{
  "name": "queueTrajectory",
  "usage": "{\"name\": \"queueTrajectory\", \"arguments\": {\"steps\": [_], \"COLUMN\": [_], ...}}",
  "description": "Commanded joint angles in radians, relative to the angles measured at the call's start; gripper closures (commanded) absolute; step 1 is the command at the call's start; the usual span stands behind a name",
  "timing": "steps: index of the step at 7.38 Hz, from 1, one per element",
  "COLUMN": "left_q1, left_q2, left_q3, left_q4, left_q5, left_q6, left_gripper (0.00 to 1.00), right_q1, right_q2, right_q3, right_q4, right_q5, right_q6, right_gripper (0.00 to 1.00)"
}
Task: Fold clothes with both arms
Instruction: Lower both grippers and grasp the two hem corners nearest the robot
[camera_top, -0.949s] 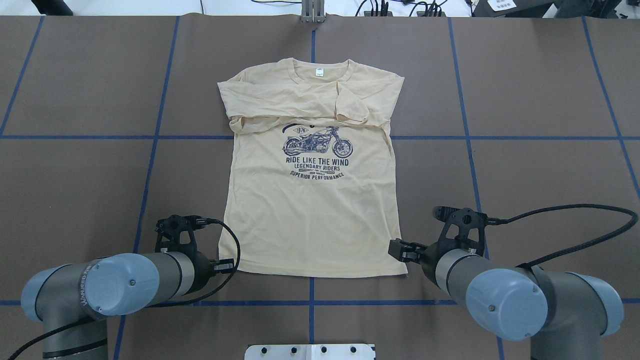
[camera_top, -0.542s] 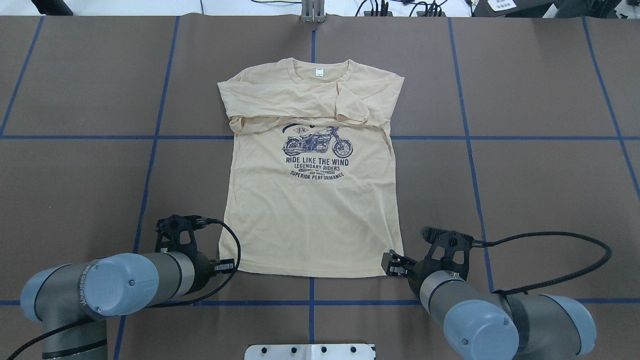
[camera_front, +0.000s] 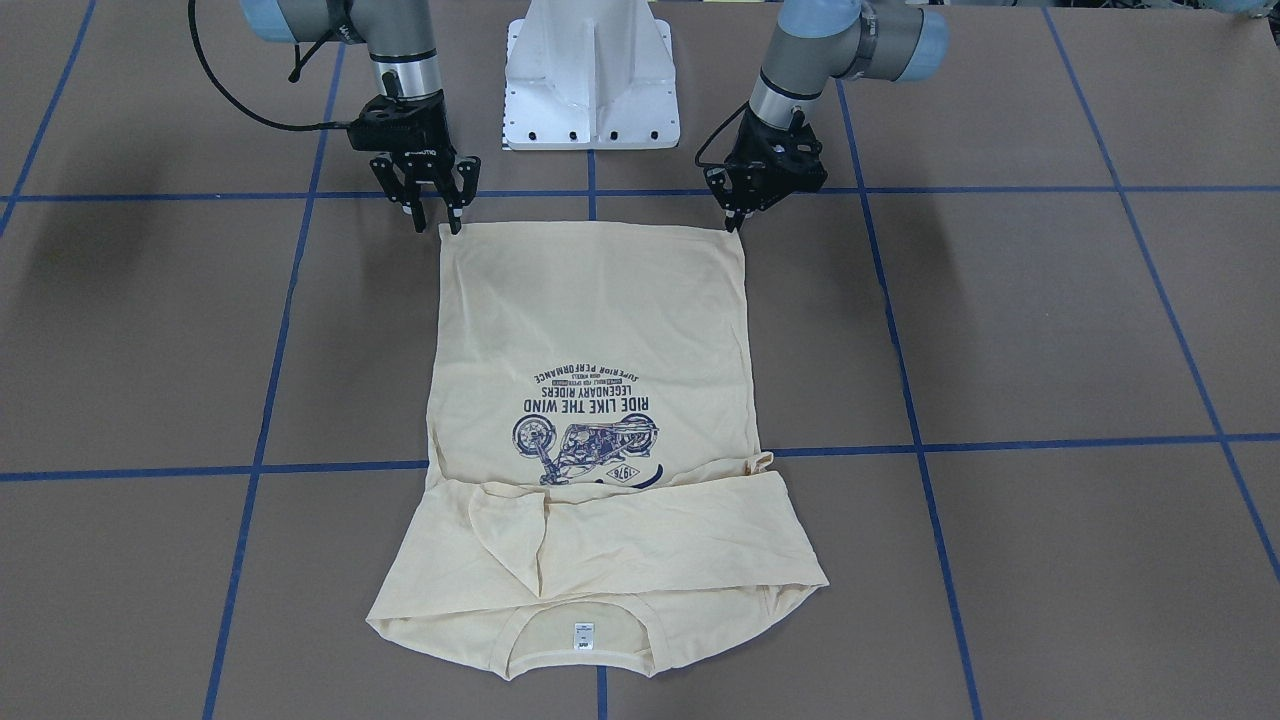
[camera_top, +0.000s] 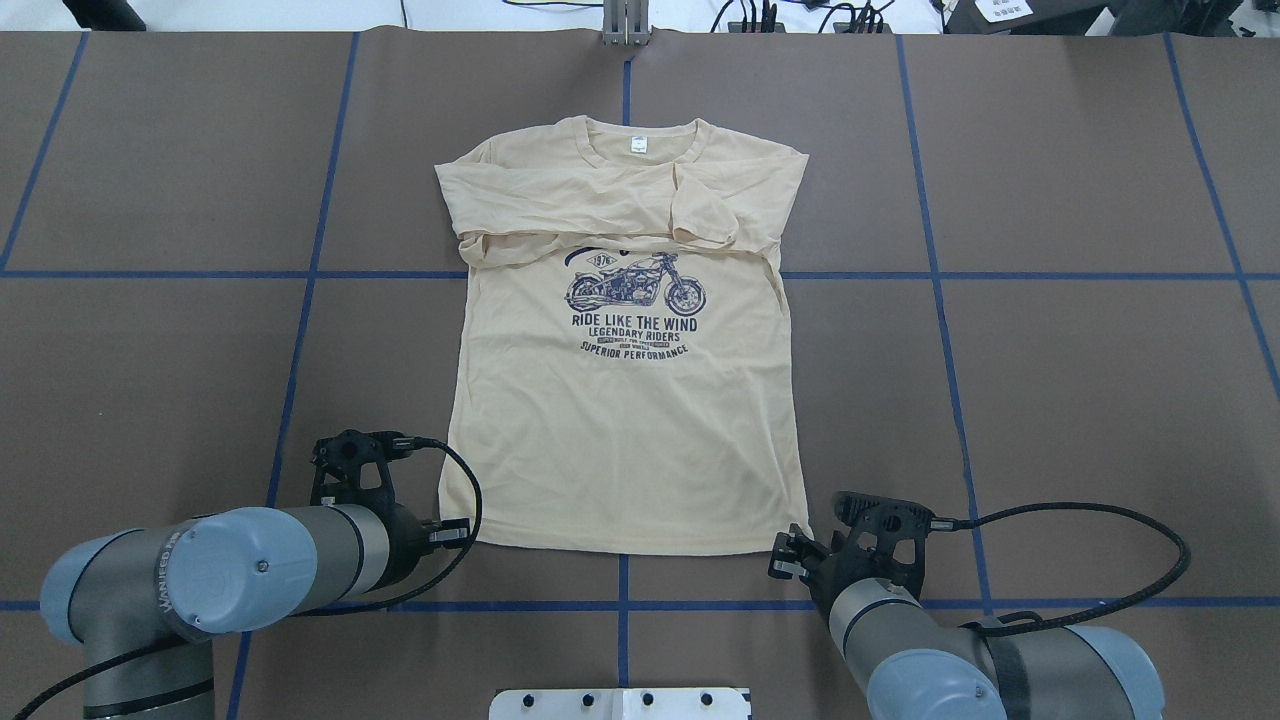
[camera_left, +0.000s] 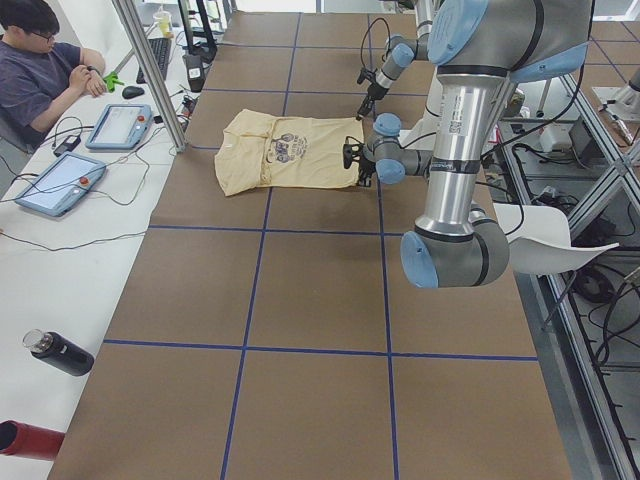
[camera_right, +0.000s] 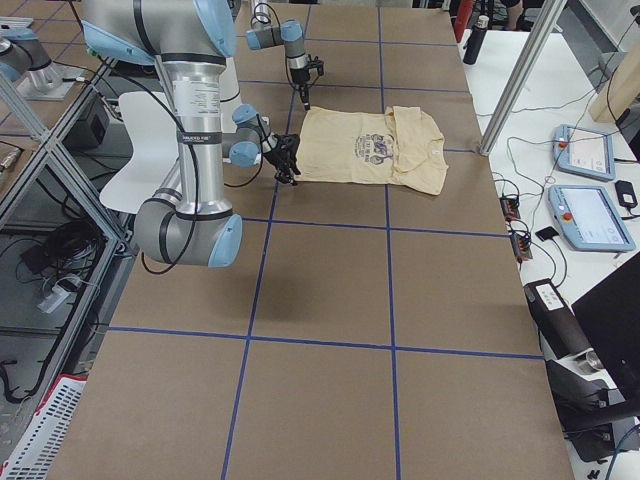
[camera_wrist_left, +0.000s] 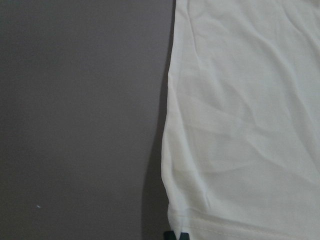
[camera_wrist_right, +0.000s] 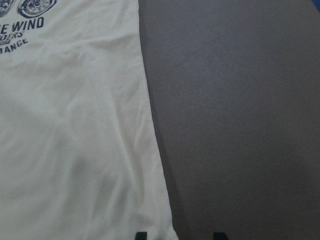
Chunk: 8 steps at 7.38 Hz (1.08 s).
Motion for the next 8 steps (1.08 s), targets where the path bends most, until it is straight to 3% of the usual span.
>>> {"name": "queueTrajectory", "arguments": {"steps": [1,2,3,4,7,8], "left_q1": [-0.002,-0.001,-0.002,-0.001,-0.001,-0.002], "left_q2": [0.002,0.002,0.002,0.002,0.0,0.002], "left_q3": [-0.005,-0.005,-0.005,-0.005,-0.006,-0.04], "left_q4": [0.001,0.002,0.002,0.002,0.0,0.003], "left_q5": [0.0,0.001,0.0,0.001,0.0,-0.002], "left_q6": [-0.001,-0.001,-0.001,-0.001,0.0,0.002], "left_gripper": [1.0,1.0,1.0,1.0,1.0,1.0], "right_q1": [-0.007,-0.008,-0.007,-0.007,-0.004,0.007], "right_q2": [0.006,0.01,0.027,0.029,0.032,0.03], "right_q3": [-0.014,-0.013,-0.014,-0.013,-0.004,0.043], "right_q4": [0.0,0.002,-0.002,0.0,0.0,-0.002], "right_q5": [-0.007,-0.007,-0.008,-0.008,-0.007,0.002], "right_q6": [0.0,0.006,0.01,0.01,0.007,0.005], "right_gripper": [0.53,0.68,0.94,1.0,1.0,1.0]}}
